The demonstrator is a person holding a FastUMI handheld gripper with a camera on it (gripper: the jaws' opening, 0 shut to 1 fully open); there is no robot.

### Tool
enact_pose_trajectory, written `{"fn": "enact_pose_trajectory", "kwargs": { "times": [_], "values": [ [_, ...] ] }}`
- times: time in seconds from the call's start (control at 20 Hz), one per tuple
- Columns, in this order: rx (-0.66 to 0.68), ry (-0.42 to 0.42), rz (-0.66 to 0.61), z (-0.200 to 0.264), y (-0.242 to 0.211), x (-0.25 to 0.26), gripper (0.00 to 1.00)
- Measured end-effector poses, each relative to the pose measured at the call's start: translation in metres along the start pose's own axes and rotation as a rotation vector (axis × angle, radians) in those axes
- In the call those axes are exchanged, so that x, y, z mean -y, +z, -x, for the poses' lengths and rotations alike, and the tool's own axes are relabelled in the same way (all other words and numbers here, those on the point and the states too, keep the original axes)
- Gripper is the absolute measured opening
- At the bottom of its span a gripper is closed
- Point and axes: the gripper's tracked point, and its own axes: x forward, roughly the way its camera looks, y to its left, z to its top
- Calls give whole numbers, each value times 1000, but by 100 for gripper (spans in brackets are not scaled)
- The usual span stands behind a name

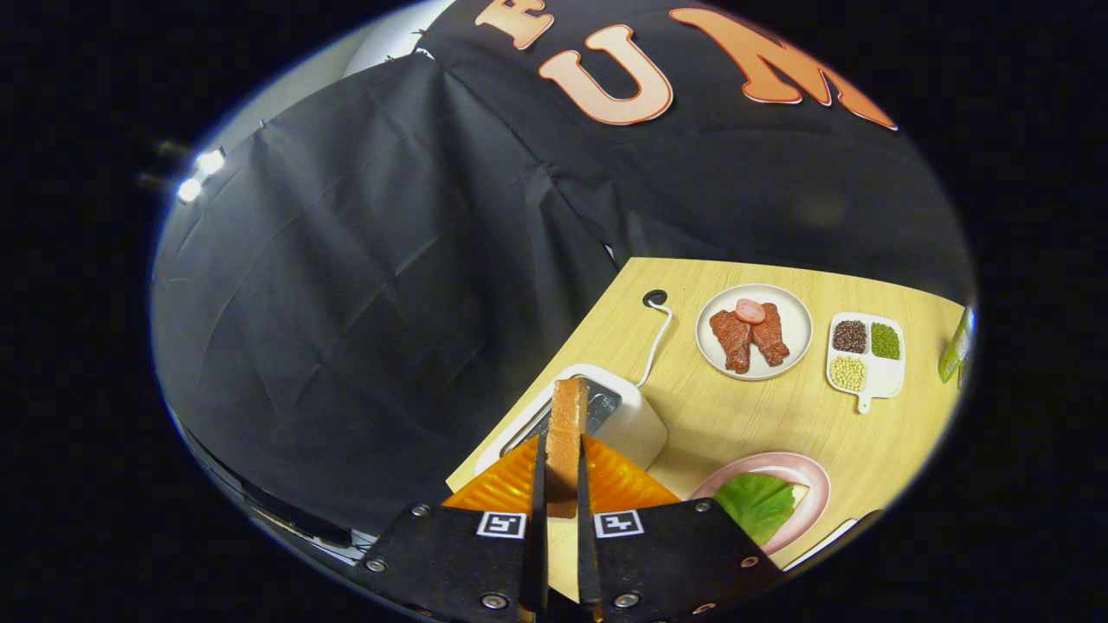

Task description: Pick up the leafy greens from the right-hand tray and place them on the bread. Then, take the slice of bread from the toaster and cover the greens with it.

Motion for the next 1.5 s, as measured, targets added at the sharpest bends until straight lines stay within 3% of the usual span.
{"fn": "enact_pose_trajectory", "kwargs": {
  "times": [0.85, 1.5],
  "values": [
    [41, -33, -82, 48, -52, 69, 14],
    [41, -37, -191, 49, -99, 122, 14]
  ]
}}
